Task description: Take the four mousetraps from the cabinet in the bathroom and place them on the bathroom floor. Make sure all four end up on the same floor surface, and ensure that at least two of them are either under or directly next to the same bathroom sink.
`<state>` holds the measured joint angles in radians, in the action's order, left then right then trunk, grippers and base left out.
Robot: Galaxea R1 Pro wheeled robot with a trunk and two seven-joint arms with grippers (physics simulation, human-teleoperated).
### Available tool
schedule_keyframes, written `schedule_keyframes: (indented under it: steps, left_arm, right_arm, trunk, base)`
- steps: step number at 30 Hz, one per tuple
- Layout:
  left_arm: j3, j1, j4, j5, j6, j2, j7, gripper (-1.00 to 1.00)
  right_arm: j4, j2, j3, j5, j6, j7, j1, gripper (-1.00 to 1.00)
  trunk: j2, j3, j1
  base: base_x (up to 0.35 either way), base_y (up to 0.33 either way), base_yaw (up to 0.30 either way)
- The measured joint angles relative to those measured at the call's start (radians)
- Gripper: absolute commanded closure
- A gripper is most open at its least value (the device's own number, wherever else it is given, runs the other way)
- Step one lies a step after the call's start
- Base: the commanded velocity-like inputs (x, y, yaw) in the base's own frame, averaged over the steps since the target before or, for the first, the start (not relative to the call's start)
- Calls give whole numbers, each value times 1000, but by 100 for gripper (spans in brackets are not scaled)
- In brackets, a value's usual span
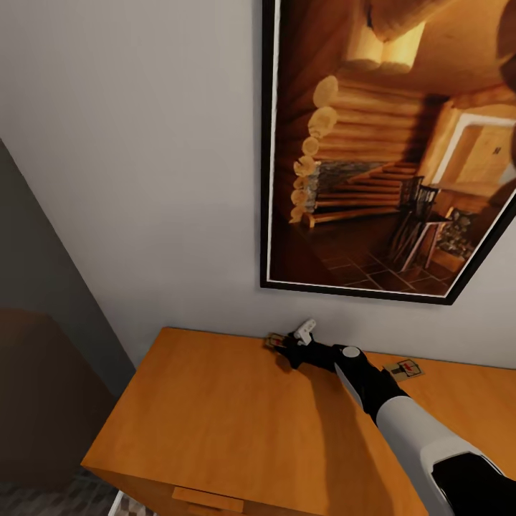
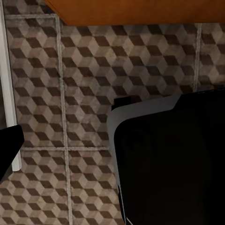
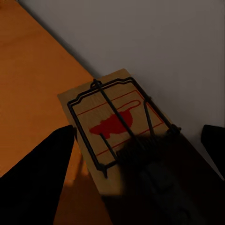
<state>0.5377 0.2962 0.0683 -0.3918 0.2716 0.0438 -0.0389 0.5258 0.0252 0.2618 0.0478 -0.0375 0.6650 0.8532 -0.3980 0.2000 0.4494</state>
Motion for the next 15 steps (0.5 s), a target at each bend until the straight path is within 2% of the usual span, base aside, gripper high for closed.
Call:
schedule_keyframes:
  steps: [7, 15]
  left_arm:
    - [0, 0, 0, 0, 0, 0, 0, -100]
    - [0, 0, 0, 0, -1, 0, 0, -100]
  right_arm:
    - [11, 0, -2, -3, 7, 7, 0, 100]
    - [12, 0, -1, -3, 8, 7, 0, 100]
  trunk:
    - [0, 0, 0]
    - [0, 0, 1]
  base:
    - [-47, 0, 0]
    - [-246, 69, 0]
